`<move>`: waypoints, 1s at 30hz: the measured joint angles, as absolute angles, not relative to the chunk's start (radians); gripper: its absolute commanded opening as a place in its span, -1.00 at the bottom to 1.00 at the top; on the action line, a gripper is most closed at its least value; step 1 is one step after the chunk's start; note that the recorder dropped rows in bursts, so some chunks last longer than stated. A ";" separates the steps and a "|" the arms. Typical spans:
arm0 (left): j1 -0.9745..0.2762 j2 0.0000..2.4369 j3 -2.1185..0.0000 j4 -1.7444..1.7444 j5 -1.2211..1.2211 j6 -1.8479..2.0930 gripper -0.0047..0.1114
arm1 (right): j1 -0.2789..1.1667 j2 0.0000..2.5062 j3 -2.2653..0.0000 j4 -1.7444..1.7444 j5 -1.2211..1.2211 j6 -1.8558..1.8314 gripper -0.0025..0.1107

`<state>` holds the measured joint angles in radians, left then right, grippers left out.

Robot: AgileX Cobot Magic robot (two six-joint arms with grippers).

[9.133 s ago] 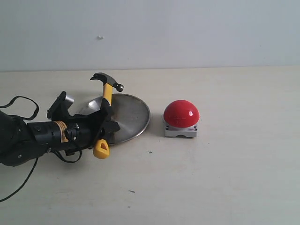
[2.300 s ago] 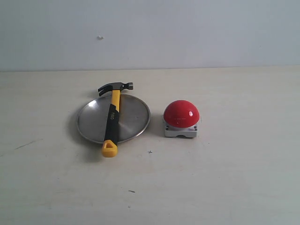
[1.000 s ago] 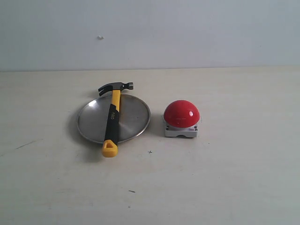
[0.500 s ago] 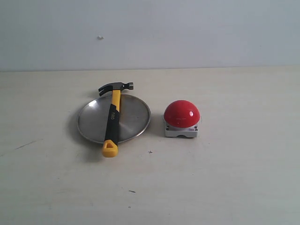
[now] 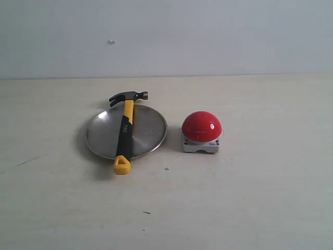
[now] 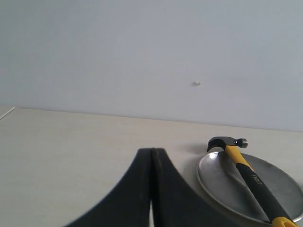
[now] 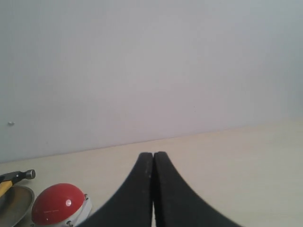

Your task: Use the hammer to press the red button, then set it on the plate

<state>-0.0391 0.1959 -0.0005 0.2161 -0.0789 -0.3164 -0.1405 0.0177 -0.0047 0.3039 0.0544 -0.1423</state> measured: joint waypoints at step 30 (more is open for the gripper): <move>-0.039 0.196 -0.001 0.216 -0.077 -0.316 -0.92 | -0.140 0.018 -0.005 0.133 0.119 0.036 -0.96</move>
